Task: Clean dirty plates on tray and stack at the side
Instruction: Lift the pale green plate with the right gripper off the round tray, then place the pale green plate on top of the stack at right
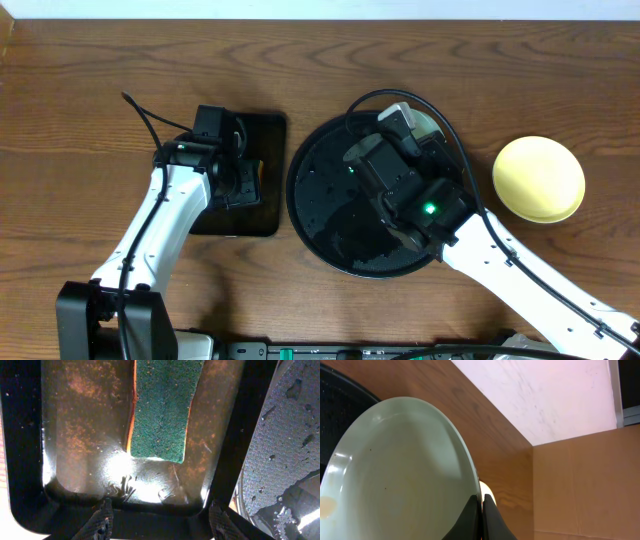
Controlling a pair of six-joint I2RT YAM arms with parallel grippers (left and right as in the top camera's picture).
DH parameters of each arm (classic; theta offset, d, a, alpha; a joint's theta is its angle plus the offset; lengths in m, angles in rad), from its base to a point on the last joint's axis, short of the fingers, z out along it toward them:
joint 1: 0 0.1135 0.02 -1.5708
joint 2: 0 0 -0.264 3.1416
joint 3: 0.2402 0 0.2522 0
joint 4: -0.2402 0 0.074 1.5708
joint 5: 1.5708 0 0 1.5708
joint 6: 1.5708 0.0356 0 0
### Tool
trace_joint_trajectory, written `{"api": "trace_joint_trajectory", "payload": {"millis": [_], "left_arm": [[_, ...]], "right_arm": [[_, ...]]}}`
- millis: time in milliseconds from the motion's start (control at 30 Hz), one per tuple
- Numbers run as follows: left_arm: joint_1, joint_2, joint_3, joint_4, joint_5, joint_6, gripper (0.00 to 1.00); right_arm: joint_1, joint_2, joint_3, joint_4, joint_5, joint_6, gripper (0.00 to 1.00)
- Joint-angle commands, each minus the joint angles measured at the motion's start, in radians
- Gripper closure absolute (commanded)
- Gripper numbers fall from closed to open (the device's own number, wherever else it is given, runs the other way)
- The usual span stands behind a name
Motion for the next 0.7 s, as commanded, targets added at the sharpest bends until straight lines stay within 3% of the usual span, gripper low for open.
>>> {"api": "trace_joint_trajectory", "payload": {"millis": [0,267,667], "left_arm": [[0.002,-0.002,0.007,-0.002,-0.002,-0.006,0.37],[0.002,-0.002,0.007,-0.002,-0.002,-0.006,0.38],[0.002,-0.002,0.007,-0.002,-0.002,-0.006,0.37]], "right_arm": [[0.003,-0.012,0.01,0.009,0.031,0.04,0.99],[-0.148,-0.012,0.01,-0.014,-0.196,0.264,0.99],[-0.574,-0.013,0.01,-0.01,-0.291,0.376,0.99]]}}
